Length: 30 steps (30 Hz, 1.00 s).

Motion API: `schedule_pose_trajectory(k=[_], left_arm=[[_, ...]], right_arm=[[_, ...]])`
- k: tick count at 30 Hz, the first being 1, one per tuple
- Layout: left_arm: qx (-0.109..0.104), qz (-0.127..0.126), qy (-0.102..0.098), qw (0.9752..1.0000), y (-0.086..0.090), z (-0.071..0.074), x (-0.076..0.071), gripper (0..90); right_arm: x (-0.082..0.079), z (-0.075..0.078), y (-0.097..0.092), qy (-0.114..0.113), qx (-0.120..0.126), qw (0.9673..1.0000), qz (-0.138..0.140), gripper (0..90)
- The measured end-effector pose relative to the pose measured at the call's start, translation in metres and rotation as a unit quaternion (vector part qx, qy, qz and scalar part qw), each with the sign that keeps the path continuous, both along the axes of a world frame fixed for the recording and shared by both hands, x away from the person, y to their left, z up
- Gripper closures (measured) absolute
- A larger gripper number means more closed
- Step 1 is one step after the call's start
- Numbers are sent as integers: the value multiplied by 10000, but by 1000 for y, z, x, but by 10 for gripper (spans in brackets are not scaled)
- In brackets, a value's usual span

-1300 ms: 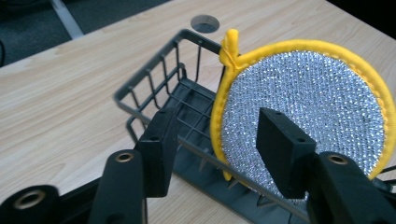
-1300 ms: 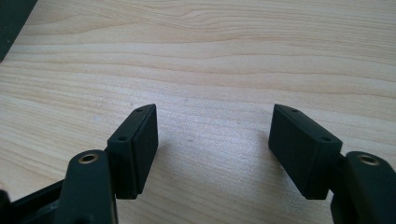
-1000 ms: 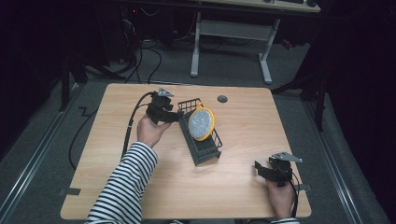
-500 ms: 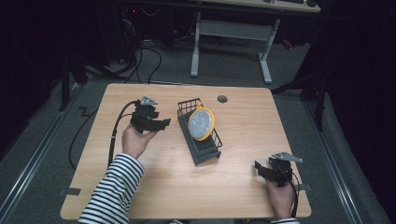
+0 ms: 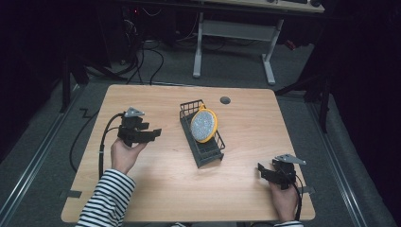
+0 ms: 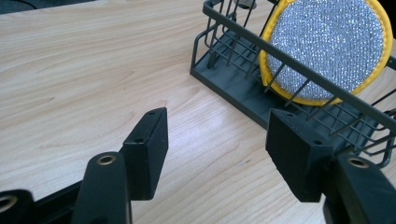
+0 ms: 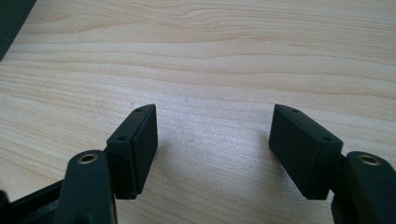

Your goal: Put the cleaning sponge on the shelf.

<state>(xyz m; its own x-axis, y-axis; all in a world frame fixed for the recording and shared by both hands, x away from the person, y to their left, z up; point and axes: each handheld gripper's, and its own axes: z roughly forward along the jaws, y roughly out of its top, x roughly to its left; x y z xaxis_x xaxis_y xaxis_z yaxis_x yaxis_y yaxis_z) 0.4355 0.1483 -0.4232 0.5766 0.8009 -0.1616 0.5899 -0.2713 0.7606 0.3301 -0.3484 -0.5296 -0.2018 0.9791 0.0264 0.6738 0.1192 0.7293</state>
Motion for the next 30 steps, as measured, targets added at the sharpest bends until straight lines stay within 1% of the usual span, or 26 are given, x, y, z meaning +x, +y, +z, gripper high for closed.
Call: schedule_pose_trajectory(k=[4,5,6,7,9,11,12,14,17,20,24,28,30], left_arm=[[-11,92,-39,9999,10,-3,-9,394],[-11,92,-39,9999,10,-3,-9,393],[-14,119,-57,9999,15,-4,-12,393],[-14,119,-57,9999,15,-4,-12,393],[53,177,-50,9998,21,-6,-17,391],[27,193,-73,9998,24,-7,-19,389],[-11,216,-100,9997,28,-6,-22,387],[-10,232,-127,9996,29,-5,-24,385],[-31,305,-179,9994,35,-5,-29,381],[-129,411,-207,9989,43,-6,-34,376],[-151,498,-230,9984,49,-8,-39,373],[-81,525,-218,9984,54,-10,-44,374],[-83,563,-212,9982,57,-12,-46,375]], right_arm=[[0,0,0,-7,-6,10000,2,327],[0,0,0,-7,-6,10000,2,327],[0,0,0,-9,-15,10000,3,327],[0,0,0,-11,-21,10000,8,326],[0,0,1,-4,-23,10000,1,325],[0,0,1,-13,-39,10000,17,325],[0,0,1,-12,-50,10000,11,325],[0,0,1,-17,-53,10000,15,326],[0,0,1,-21,-64,10000,22,326],[0,0,1,-17,-80,10000,16,325],[0,0,2,-16,-86,10000,15,326],[0,0,2,-15,-87,10000,16,326],[0,0,2,-13,-92,10000,12,325]])
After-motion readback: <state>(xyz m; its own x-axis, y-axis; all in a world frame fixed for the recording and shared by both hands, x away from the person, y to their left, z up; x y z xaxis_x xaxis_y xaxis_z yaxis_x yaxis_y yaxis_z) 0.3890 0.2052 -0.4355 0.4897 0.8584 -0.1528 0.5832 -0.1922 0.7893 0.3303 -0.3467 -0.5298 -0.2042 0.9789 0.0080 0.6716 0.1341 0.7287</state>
